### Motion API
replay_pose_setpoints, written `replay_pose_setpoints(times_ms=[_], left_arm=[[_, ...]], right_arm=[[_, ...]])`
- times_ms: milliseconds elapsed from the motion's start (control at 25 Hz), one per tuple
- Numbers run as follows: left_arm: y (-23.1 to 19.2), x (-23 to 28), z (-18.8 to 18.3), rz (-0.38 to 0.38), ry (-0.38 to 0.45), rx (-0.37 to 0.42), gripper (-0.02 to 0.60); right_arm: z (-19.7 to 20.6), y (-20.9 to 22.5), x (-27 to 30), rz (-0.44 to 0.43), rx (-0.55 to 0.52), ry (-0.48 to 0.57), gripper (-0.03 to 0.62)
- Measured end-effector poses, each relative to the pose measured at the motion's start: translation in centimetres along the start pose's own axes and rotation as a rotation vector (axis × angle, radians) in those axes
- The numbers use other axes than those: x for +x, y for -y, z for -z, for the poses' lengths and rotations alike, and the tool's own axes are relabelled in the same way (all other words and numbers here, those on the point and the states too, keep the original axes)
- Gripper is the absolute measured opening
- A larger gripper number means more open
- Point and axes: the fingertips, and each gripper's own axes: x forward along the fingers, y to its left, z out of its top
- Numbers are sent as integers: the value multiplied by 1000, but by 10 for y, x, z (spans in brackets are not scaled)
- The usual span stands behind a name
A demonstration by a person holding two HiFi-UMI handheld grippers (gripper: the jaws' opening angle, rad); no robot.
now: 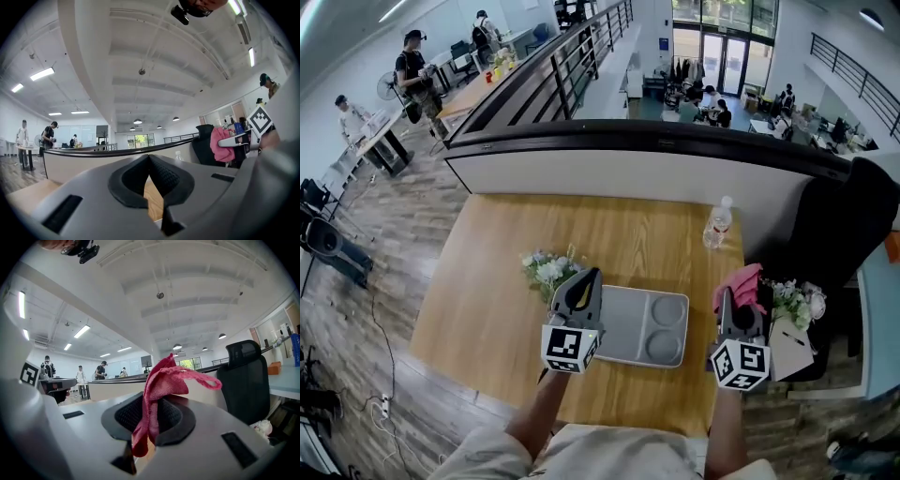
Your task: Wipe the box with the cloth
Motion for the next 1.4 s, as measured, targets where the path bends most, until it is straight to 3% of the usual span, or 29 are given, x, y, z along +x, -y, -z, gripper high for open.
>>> replay_pose_setpoints(times_ms=[80, 240, 560, 840, 1400], left_arm=[[3, 1, 7, 4, -13, -23, 14], [8, 6, 17, 14, -33, 6, 14], [-12, 11, 19, 10, -23, -16, 14], [-27, 7, 26, 45, -33, 4, 14], [-51, 4, 31, 74, -26, -34, 14]], right_arm=[[7, 2, 3, -6, 13, -18, 77], [16, 4, 11, -12, 20, -43, 77], [22, -9, 18, 0, 10, -60, 77], [18, -39, 18, 17, -31, -61, 77], [12, -69, 18, 41, -111, -71, 77]])
